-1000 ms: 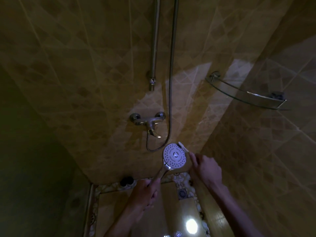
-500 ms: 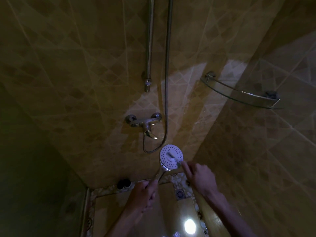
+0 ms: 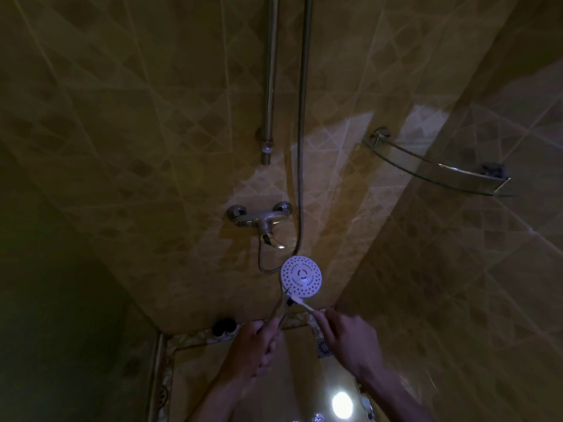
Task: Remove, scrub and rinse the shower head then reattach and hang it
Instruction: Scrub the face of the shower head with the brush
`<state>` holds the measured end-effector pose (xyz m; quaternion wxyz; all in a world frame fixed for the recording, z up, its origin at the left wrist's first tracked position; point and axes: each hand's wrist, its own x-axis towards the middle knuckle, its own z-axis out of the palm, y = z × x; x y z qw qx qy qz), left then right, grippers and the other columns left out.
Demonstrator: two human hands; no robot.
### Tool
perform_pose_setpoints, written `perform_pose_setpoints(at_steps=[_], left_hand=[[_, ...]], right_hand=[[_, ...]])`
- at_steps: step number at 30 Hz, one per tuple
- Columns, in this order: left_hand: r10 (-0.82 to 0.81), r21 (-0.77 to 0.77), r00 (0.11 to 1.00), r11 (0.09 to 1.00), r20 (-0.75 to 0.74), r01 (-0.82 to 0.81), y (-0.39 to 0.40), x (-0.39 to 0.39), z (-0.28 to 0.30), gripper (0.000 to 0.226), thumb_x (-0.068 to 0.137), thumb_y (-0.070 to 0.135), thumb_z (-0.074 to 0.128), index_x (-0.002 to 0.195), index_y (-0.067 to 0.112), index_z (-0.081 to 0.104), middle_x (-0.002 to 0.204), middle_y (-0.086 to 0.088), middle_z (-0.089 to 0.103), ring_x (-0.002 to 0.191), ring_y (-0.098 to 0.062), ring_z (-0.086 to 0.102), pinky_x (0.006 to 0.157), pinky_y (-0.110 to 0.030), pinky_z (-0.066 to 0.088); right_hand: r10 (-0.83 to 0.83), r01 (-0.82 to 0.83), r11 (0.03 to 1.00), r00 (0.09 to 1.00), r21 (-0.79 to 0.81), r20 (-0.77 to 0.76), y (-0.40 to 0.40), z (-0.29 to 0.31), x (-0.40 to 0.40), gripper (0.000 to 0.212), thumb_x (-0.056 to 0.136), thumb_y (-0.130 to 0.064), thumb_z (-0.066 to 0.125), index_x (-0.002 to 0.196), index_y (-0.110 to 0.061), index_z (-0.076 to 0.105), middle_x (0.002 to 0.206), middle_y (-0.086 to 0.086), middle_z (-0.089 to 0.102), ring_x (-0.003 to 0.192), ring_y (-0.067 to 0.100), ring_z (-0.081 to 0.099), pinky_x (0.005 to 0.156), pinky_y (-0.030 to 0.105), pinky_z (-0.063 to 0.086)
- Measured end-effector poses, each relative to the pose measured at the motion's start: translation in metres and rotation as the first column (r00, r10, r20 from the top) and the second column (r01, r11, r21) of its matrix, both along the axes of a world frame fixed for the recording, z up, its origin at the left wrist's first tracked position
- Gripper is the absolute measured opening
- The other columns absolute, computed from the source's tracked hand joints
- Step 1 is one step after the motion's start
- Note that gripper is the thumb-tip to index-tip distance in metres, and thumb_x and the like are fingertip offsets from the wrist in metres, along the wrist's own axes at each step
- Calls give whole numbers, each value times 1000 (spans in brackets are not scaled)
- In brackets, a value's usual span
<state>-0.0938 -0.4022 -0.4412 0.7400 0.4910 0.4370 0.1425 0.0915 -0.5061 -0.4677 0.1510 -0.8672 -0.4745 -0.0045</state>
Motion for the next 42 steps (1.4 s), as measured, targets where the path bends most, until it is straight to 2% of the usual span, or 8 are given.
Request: perform_pose_setpoints(at_steps=[9,15,20,26,32,37,40,42], left_hand=[[1,-49,998,999,64,2,-1,11,7,28,89,36,57,78,11,55,54,2,43,35,-6,26,37,-12,14],[15,-56,999,998,49,-12,0,10,6,28,89,37,56,74,13,55,53,2,43,36,-7,25,43,-17,9],[25,-80,998,997,63,-20,-3,9,7,27,89,35,57,74,12,55,54,3,45,36,-6,27,42,-14,10],[40,-125,998,992,48,-33,-6,12,7,28,89,34,57,86,7,58,50,4,47,35,-6,27,42,-15,9],[42,-152,997,988,72,-30,-7,13,6,27,88,35,59,80,10,56,52,3,45,35,-6,25,44,-16,8],[69,-162,995,985,78,-56,-6,12,7,26,90,33,57,74,13,53,51,3,44,34,-6,24,44,-13,8],[50,-146,995,989,81,-37,-9,9,7,27,89,33,57,71,14,53,52,2,43,35,-6,24,45,-18,5],[44,-154,994,988,100,-28,-11,9,8,27,90,31,57,72,12,54,52,1,42,34,-6,23,43,-14,7]], right_hand=[[-226,232,969,971,82,-77,15,33,43,56,96,-61,33,84,-18,67,77,8,71,80,30,69,59,33,47],[-37,38,999,998,-22,48,-1,9,13,66,90,-73,13,82,-23,56,64,3,67,67,24,68,53,35,50],[-197,197,976,980,90,-7,-2,20,34,59,92,-66,24,87,-22,64,69,2,70,71,25,69,53,32,46],[-75,74,997,996,29,40,-9,4,18,64,90,-72,14,86,-25,57,65,2,67,66,23,68,54,36,51],[-238,247,961,967,122,-87,-1,7,47,62,91,-72,18,88,-26,59,69,1,70,69,26,69,58,38,54],[-78,78,995,997,55,-17,-11,-4,22,63,90,-74,15,82,-25,52,64,4,67,64,25,67,53,38,52],[-158,163,982,986,97,-52,-7,4,43,61,90,-73,17,86,-27,57,68,1,69,69,25,69,57,37,54],[-217,223,970,974,95,-65,-1,14,53,57,92,-68,24,89,-25,62,76,5,72,79,29,70,61,36,53]])
